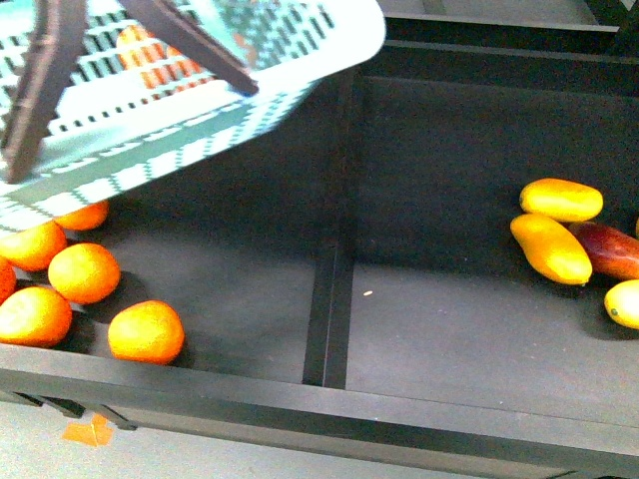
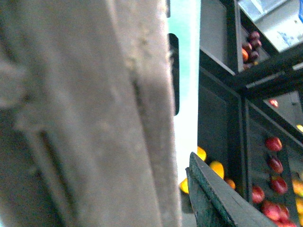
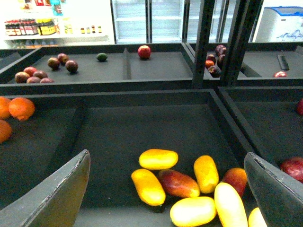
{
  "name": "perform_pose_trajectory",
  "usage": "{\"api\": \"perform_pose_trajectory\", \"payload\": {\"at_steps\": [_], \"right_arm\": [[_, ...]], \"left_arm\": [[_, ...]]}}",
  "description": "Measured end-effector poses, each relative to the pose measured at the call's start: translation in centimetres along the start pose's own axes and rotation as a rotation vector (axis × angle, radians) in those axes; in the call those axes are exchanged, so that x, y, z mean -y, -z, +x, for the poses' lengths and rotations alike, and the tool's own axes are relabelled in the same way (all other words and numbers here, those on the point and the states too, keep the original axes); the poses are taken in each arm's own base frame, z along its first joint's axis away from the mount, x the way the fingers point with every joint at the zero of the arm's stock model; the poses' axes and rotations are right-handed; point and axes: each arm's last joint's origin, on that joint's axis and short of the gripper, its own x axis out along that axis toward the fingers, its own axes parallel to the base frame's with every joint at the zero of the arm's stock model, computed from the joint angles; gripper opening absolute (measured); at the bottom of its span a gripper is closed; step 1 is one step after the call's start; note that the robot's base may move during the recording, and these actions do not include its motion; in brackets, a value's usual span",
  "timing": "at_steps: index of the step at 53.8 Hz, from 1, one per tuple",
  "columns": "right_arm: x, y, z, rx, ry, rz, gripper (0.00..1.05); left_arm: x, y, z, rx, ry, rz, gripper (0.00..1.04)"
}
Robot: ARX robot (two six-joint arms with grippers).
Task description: Pick mango and avocado into basket
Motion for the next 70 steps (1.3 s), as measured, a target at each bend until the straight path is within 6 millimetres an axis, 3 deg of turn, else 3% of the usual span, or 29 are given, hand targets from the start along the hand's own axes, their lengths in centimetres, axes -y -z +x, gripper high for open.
{"api": "perform_pose_trajectory", "payload": {"at_steps": [10,27,43,58,67,70], "right_arm": [[0.0,0.0,0.0,0.0,0.0,0.0,0.96],[0.0,0.0,0.0,0.0,0.0,0.0,0.96],[0.0,0.0,0.0,0.0,0.0,0.0,0.96],[0.0,0.0,0.0,-0.001,0.001,0.0,0.96],[0.8,0.1,0.5,-0.463,0.281,0.25,0.96],[1.6,0.1,1.3,-0.498,0.323,0.346,0.96]], "left_arm": [[2.4,2.3,2.3,-0.119,0.067,0.009,0.28],[6.8,7.3,2.9,-0.282,0.179,0.018,0.28],[8.6,8.9,2.4,-0.356,0.268,0.007,0.28],[8.7,8.9,2.4,-0.346,0.261,0.001,0.28],[8.6,8.8,2.3,-0.338,0.254,-0.002,0.28],[8.6,8.8,2.3,-0.342,0.259,-0.003,0.28]]}}
